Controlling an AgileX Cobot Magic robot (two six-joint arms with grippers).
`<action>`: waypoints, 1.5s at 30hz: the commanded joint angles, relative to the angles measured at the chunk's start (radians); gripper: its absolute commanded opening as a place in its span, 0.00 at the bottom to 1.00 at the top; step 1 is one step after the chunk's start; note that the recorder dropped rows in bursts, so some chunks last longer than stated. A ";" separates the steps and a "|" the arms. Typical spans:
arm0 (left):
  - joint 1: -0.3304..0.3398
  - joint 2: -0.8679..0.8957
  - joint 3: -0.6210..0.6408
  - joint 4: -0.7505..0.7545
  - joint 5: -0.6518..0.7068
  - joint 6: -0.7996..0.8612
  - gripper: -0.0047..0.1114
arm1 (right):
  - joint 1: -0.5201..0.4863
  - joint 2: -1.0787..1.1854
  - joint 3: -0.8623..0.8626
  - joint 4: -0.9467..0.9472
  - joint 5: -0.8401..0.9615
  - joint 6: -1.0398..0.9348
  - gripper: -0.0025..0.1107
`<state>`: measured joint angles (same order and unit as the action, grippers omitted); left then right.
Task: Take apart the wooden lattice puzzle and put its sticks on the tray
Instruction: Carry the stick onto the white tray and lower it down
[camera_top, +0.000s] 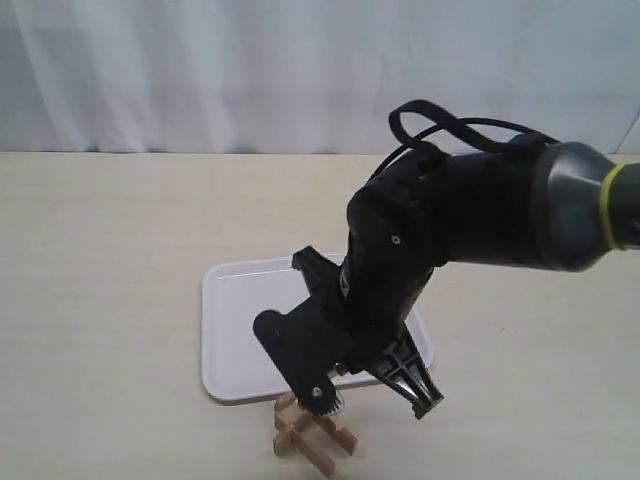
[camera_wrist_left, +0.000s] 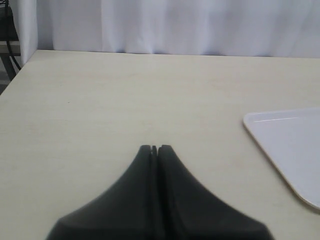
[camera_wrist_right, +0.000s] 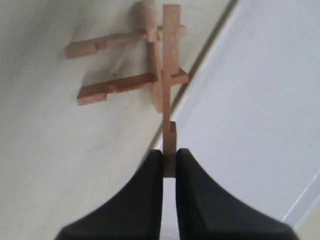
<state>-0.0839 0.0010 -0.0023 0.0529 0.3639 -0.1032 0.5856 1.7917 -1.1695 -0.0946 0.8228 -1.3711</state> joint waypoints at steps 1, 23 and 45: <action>0.001 -0.001 0.002 0.006 -0.007 0.001 0.04 | -0.084 -0.011 -0.005 0.003 -0.090 0.172 0.06; 0.001 -0.001 0.002 0.006 -0.007 0.001 0.04 | -0.327 0.240 -0.231 -0.052 -0.132 1.221 0.06; 0.001 -0.001 0.002 0.006 -0.007 0.001 0.04 | -0.327 0.323 -0.302 -0.049 -0.069 1.229 0.06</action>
<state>-0.0839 0.0010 -0.0023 0.0529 0.3639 -0.1032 0.2607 2.1197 -1.4483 -0.1342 0.7026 -0.1461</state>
